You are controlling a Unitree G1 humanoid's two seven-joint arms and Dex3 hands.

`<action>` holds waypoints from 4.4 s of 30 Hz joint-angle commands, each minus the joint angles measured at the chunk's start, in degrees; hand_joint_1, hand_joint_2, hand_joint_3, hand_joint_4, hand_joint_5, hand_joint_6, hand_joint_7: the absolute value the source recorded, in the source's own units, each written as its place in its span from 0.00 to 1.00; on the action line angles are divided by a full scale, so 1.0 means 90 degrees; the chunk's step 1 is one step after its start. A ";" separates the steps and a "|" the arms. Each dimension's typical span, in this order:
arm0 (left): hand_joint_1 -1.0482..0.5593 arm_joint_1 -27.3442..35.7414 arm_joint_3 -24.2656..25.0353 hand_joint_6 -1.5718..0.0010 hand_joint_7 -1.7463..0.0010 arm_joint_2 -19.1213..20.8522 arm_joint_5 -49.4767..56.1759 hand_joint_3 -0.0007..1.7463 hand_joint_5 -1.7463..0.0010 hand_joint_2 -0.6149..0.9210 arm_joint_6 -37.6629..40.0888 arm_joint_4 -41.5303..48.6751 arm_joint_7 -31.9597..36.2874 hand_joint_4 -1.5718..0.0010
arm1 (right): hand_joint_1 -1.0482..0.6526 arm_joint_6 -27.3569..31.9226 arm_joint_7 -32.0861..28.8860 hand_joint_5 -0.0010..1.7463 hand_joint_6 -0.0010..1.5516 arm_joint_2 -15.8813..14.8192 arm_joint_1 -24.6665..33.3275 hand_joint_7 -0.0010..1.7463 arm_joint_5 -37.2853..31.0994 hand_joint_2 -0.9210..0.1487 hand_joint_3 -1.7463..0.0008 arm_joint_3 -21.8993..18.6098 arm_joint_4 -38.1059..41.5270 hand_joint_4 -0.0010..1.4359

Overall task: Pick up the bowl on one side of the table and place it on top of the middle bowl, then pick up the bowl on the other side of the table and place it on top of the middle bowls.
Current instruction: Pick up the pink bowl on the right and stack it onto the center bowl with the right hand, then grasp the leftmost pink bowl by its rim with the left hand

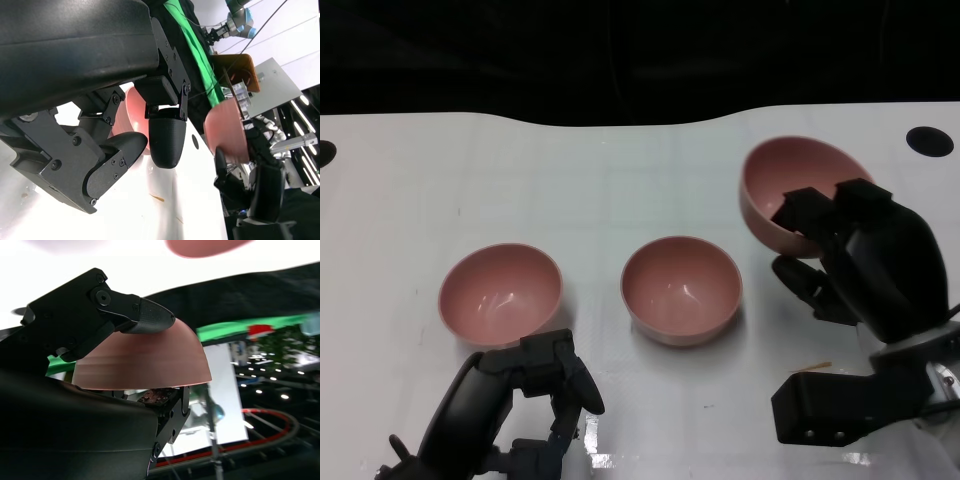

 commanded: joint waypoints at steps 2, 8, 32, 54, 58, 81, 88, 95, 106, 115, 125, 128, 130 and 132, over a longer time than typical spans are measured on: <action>0.57 0.0018 0.0013 0.49 0.21 0.0048 -0.0045 0.79 0.04 0.63 0.0040 -0.0016 0.0023 0.48 | 0.52 -0.0175 0.0308 1.00 0.51 0.0069 -0.0152 0.98 0.0113 0.61 0.23 0.0051 -0.0305 0.69; 0.57 0.0009 0.0018 0.49 0.21 0.0085 -0.0039 0.80 0.04 0.63 -0.0009 0.0000 -0.0005 0.48 | 0.54 -0.0658 0.0617 1.00 0.51 0.0274 -0.0406 0.98 0.0305 0.66 0.16 0.0190 -0.0086 0.70; 0.57 0.0161 -0.0025 0.49 0.21 0.0047 0.0085 0.78 0.03 0.64 0.0001 -0.0202 0.0072 0.49 | 0.55 -0.1100 0.0872 1.00 0.48 0.0755 -0.1064 1.00 0.0080 0.64 0.22 0.0977 0.1495 0.67; 0.58 0.0140 -0.0031 0.48 0.21 0.0004 -0.0003 0.79 0.03 0.63 0.0034 -0.0191 0.0030 0.49 | 0.40 -0.0241 0.1671 0.26 0.51 0.0694 -0.1091 0.06 -0.0271 0.01 0.89 0.1403 0.1705 0.46; 0.57 0.0150 -0.0033 0.48 0.21 0.0004 -0.0013 0.79 0.02 0.63 0.0079 -0.0230 0.0025 0.49 | 0.21 0.0177 0.2193 0.17 0.25 0.0646 -0.0884 0.00 -0.0218 0.00 0.81 0.1369 0.1174 0.15; 0.57 0.0082 -0.0018 0.49 0.21 0.0039 0.0024 0.77 0.03 0.65 0.0032 -0.0133 0.0032 0.49 | 0.12 0.0532 0.3029 0.31 0.18 0.0323 -0.0051 0.00 0.0285 0.00 0.73 0.0757 -0.0835 0.00; 0.57 0.0035 0.0005 0.49 0.20 0.0028 0.0055 0.78 0.02 0.64 -0.0007 -0.0048 0.0057 0.49 | 0.14 0.0274 0.3060 0.32 0.16 0.0150 0.0485 0.00 0.0746 0.00 0.77 0.0345 -0.1500 0.00; 0.57 0.0017 0.0018 0.49 0.20 0.0022 0.0088 0.80 0.03 0.62 0.0003 -0.0029 0.0080 0.49 | 0.21 -0.0611 0.2506 0.41 0.18 0.0028 0.1038 0.01 0.1070 0.00 0.85 -0.0031 -0.1593 0.00; 0.56 0.0026 0.0095 0.49 0.22 -0.0049 0.0147 0.80 0.04 0.63 0.0000 -0.0069 0.0277 0.49 | 0.41 -0.1736 0.1841 0.63 0.41 0.0015 0.2141 0.20 0.1578 0.00 0.94 -0.0673 -0.1774 0.24; 0.58 0.0088 0.0124 0.53 0.38 -0.0113 -0.0367 0.63 0.17 0.74 0.0238 -0.0311 0.0181 0.55 | 0.53 -0.2730 0.1527 0.75 0.52 0.0093 0.2727 0.47 0.1979 0.30 0.58 -0.1152 -0.1592 0.52; 0.44 0.0049 0.0462 0.63 0.70 0.0210 0.0766 0.06 0.46 0.99 0.0384 -0.0928 0.0781 0.68 | 0.60 -0.2786 0.1741 0.98 0.59 0.0271 0.2860 0.69 0.2156 0.64 0.14 -0.1255 -0.1312 0.62; 0.40 0.0066 0.0529 0.65 0.79 0.0377 0.1236 0.03 0.49 1.00 0.0728 -0.1349 0.0946 0.73 | 0.59 -0.2713 0.1771 1.00 0.57 0.0327 0.2838 0.79 0.2117 0.71 0.06 -0.1273 -0.1307 0.65; 0.38 0.0126 0.0568 0.68 0.84 0.0529 0.1502 0.02 0.52 1.00 0.1156 -0.1760 0.0909 0.77 | 0.58 -0.2652 0.1761 1.00 0.56 0.0357 0.2843 0.83 0.2066 0.72 0.04 -0.1286 -0.1315 0.66; 0.38 0.0138 0.0625 0.70 0.90 0.0697 0.1848 0.01 0.53 1.00 0.1404 -0.2058 0.0949 0.81 | 0.57 -0.2611 0.1755 1.00 0.55 0.0375 0.2842 0.86 0.2028 0.73 0.03 -0.1286 -0.1296 0.67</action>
